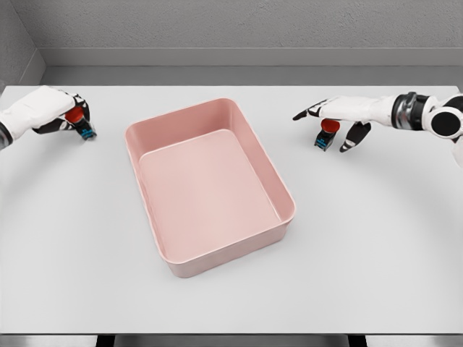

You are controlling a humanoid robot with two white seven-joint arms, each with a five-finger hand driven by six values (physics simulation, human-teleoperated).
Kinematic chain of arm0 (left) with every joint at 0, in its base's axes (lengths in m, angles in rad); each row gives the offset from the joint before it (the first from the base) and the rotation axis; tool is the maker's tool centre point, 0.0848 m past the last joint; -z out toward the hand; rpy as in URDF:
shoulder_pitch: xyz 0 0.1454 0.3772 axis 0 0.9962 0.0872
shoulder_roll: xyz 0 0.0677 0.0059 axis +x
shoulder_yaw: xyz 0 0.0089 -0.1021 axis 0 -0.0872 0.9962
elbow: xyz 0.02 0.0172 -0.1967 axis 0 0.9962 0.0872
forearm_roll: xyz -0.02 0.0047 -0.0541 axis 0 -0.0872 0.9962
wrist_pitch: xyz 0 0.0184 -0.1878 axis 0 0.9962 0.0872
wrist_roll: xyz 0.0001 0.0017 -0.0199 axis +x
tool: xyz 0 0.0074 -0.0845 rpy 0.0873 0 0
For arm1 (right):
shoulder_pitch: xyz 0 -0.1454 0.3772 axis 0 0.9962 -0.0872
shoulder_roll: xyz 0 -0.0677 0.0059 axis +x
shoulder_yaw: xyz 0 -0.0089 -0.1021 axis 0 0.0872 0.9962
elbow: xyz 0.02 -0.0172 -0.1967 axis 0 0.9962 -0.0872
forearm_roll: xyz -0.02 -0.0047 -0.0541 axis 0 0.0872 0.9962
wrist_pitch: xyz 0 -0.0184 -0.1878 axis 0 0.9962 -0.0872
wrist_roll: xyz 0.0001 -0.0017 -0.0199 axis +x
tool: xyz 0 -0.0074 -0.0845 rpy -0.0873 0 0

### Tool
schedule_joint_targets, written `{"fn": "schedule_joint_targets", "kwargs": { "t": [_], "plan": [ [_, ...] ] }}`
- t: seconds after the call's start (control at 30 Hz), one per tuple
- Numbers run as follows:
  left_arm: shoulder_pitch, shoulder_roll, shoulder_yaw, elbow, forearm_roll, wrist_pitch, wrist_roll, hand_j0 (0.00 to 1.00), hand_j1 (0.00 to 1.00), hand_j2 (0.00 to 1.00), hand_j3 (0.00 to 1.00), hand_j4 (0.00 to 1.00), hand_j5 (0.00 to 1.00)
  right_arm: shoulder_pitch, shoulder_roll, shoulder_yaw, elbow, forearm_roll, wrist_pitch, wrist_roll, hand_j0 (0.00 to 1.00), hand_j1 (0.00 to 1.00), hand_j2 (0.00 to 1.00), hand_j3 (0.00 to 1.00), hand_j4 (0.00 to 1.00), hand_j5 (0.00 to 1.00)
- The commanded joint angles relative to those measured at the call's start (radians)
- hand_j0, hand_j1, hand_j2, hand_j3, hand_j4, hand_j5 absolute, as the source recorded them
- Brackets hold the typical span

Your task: Put the industrial switch in the basket with both arms

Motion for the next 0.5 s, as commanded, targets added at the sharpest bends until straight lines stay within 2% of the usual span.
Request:
{"fn": "schedule_joint_targets", "kwargs": {
  "t": [0.0,0.17,0.27,0.3,0.37,0.47],
  "plan": [
    [0.003,0.039,0.005,-0.079,0.041,0.0,-0.001,0.26,0.26,0.26,0.26,0.26,0.26,0.0,0.009,0.001,0.023,-0.005,0.002,-0.001,0.97,0.97,0.97,0.97,0.97,0.97],
    [0.027,0.14,0.005,-0.295,0.113,0.0,-0.003,0.26,0.26,0.26,0.26,0.26,0.26,-0.008,0.015,0.001,0.046,-0.005,0.002,-0.001,0.94,0.94,0.94,0.94,0.94,0.94],
    [0.044,0.182,0.01,-0.385,0.163,0.0,-0.003,0.26,0.26,0.26,0.26,0.26,0.26,-0.008,0.016,0.001,0.059,-0.005,0.002,-0.001,0.89,0.89,0.89,0.89,0.89,0.89],
    [0.051,0.194,0.02,-0.411,0.168,0.0,-0.003,0.26,0.26,0.26,0.26,0.26,0.26,-0.008,0.016,0.001,0.059,-0.005,0.002,-0.001,0.87,0.87,0.87,0.87,0.87,0.87],
    [0.106,0.2,0.091,-0.487,0.168,0.0,-0.004,0.27,0.27,0.27,0.27,0.27,0.27,-0.008,0.016,0.001,0.059,-0.005,0.002,-0.001,0.83,0.83,0.83,0.83,0.83,0.83],
    [0.115,0.2,0.103,-0.536,0.168,0.0,-0.004,0.27,0.27,0.27,0.27,0.27,0.27,-0.009,0.018,0.001,0.059,-0.005,0.002,-0.001,0.8,0.8,0.8,0.8,0.8,0.8]
  ]
}}
